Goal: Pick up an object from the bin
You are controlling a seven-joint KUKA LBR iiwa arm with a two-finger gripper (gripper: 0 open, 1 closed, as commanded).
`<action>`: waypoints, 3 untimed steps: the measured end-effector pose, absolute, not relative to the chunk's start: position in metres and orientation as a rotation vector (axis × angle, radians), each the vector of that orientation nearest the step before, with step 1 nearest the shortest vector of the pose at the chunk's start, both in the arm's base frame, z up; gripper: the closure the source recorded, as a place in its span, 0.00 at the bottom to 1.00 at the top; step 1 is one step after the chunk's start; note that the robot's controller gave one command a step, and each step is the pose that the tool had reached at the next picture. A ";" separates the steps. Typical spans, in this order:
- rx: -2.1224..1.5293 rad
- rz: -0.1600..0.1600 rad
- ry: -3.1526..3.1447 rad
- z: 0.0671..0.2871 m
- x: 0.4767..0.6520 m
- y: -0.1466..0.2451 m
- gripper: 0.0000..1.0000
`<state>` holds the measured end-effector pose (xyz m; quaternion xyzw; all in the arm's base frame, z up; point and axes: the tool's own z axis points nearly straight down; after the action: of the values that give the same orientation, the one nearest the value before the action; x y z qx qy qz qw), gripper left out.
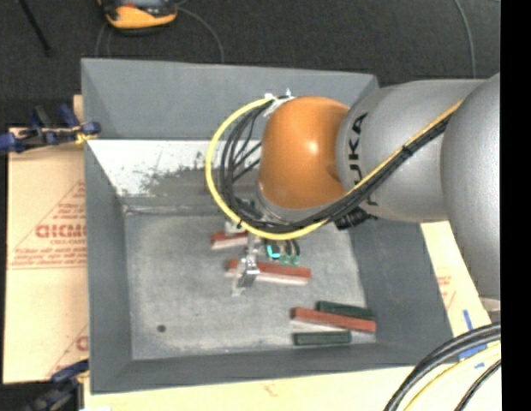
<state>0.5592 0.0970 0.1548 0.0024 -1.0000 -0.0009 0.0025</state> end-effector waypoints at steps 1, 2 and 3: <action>0.004 -0.004 -3.144 0.159 0.561 0.097 0.00; -0.109 -0.005 -3.148 0.105 0.561 0.054 0.00; -0.032 0.003 -3.139 0.092 0.561 0.032 0.00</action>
Offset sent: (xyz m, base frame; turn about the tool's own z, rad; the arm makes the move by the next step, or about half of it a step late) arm -0.0017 -0.0701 -0.0848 0.1181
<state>0.5613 0.0324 0.0917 -0.0102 -0.9999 0.0010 0.0010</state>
